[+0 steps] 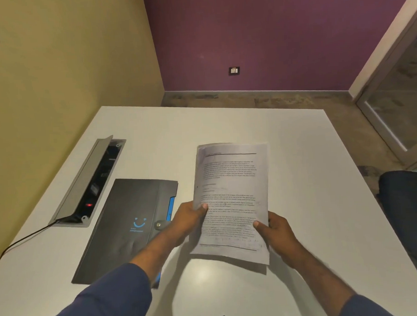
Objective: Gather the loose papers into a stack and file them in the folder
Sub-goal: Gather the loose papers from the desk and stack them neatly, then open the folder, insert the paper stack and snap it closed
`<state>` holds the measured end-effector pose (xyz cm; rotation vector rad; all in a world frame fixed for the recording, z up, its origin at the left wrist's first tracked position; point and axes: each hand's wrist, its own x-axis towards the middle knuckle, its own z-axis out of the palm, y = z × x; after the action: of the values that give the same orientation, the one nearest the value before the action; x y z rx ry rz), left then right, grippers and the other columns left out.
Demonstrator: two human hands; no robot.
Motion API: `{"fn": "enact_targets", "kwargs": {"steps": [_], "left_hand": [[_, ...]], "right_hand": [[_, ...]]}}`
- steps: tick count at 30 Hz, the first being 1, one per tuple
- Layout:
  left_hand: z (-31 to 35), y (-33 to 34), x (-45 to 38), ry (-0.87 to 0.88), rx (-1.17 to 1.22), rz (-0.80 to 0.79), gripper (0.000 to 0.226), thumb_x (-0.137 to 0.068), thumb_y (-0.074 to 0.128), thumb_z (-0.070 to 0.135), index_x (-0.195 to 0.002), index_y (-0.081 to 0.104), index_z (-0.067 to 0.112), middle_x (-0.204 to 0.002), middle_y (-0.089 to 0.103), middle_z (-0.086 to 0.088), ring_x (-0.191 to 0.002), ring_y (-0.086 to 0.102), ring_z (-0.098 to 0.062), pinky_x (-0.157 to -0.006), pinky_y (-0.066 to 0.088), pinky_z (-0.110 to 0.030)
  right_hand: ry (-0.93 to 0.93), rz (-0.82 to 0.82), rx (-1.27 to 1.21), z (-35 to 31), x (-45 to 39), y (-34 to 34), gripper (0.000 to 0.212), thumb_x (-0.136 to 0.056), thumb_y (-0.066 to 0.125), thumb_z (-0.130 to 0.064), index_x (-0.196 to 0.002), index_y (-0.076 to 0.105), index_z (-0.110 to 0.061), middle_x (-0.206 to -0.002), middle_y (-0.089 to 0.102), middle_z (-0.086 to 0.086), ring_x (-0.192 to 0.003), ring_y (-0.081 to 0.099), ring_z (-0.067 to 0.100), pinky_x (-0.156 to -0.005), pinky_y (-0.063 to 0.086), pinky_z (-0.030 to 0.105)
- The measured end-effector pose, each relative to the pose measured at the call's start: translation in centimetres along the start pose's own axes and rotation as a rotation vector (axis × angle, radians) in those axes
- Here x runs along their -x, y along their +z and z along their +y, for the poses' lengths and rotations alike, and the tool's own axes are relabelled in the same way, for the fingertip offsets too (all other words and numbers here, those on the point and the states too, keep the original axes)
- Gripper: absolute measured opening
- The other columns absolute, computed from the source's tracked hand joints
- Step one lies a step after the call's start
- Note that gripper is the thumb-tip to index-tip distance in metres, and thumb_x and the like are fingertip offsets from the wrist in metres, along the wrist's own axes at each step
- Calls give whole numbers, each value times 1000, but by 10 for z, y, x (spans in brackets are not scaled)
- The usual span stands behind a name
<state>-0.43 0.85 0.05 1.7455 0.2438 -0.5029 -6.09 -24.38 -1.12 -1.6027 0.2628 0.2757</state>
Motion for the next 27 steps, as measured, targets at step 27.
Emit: {"fn": "enact_targets", "kwargs": {"steps": [27], "left_hand": [[-116,-92,-15,-178,-707,288,66,-68,85,28,-121,49,12,-123,49,-6,-110,53,-26,-86,55,-38]], "right_hand": [[380,137,-40,38,28,65,22,-92,60,-6,-111,68,-14,-103,77,4,-93,74,23,-72,59,30]]}}
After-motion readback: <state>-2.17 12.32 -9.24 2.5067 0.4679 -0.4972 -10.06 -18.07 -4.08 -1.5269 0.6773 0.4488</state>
